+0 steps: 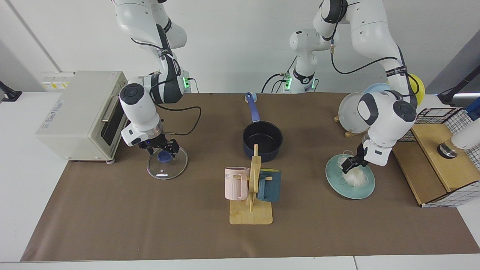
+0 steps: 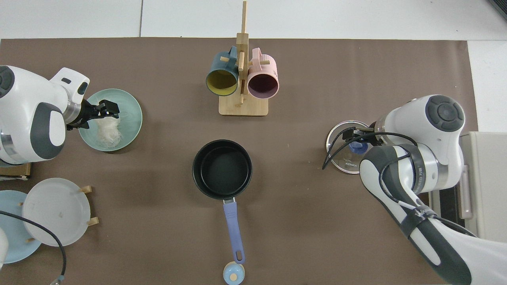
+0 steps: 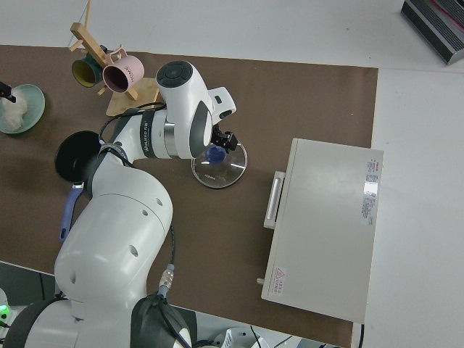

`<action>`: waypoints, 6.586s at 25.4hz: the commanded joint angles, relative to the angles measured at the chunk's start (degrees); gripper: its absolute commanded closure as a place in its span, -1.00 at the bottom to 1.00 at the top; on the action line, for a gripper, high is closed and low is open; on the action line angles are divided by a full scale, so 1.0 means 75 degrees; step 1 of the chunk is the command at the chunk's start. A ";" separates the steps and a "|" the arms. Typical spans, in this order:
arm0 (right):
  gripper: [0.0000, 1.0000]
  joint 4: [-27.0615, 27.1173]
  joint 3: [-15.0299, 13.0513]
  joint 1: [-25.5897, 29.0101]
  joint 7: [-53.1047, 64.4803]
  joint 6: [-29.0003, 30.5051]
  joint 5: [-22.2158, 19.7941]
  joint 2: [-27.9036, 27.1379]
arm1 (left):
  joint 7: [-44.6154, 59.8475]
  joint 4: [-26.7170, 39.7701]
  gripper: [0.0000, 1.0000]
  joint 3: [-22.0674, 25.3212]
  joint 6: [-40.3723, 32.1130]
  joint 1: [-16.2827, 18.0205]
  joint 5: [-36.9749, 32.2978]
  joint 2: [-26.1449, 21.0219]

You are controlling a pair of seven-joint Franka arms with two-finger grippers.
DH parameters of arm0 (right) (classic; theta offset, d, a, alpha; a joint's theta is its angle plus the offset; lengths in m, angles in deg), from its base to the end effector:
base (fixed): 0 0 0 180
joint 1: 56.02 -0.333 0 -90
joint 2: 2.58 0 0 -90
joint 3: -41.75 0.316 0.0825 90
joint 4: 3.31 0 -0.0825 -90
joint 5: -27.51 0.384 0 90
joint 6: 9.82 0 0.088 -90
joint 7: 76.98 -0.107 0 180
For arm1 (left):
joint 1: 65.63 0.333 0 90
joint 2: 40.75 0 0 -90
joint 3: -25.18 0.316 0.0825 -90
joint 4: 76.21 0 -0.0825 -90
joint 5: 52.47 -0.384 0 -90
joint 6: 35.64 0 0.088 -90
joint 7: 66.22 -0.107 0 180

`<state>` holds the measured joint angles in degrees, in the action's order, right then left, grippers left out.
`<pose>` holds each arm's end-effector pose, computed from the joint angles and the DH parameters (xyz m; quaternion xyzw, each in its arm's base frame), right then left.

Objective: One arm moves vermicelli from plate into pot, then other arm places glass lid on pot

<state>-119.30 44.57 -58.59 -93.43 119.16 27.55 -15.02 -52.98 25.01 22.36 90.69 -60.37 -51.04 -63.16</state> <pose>0.5872 0.0546 0.3438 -0.9952 0.0972 -0.0038 0.0064 0.6544 0.0297 0.3473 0.9889 0.1455 0.0218 0.0217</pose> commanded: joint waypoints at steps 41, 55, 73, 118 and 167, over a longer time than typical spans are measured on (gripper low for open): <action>1.00 0.1567 0.0058 -0.0115 -0.0632 -0.1798 -0.0345 -0.0147 | 0.0191 -0.0723 1.00 -0.0572 -0.1432 -0.0163 -0.0834 0.0865; 1.00 0.1814 0.0293 -0.0080 -0.0620 -0.3368 -0.0345 0.1201 | 0.1373 -0.0594 1.00 -0.2505 -0.3109 -0.0163 0.0337 0.2063; 1.00 0.1790 0.0304 0.0014 -0.0409 -0.3603 -0.0263 0.1601 | 0.1188 0.1679 1.00 -0.3877 -0.0779 -0.0303 0.1076 0.2309; 1.00 0.0900 0.1733 0.0201 -0.2528 -0.2491 -0.0122 0.1625 | 0.1621 0.0534 -1.00 -0.3316 -0.1103 -0.0596 0.0959 0.1266; 0.99 0.4790 0.5308 -0.0900 -0.9655 -0.2678 -0.3204 -0.3087 | -0.1907 -0.0769 -1.00 -0.0186 -0.3847 -0.0280 0.0349 0.2777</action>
<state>-84.39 82.66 -65.79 -164.12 99.86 4.28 -36.93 -67.23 17.40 21.31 60.63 -62.18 -49.03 -43.91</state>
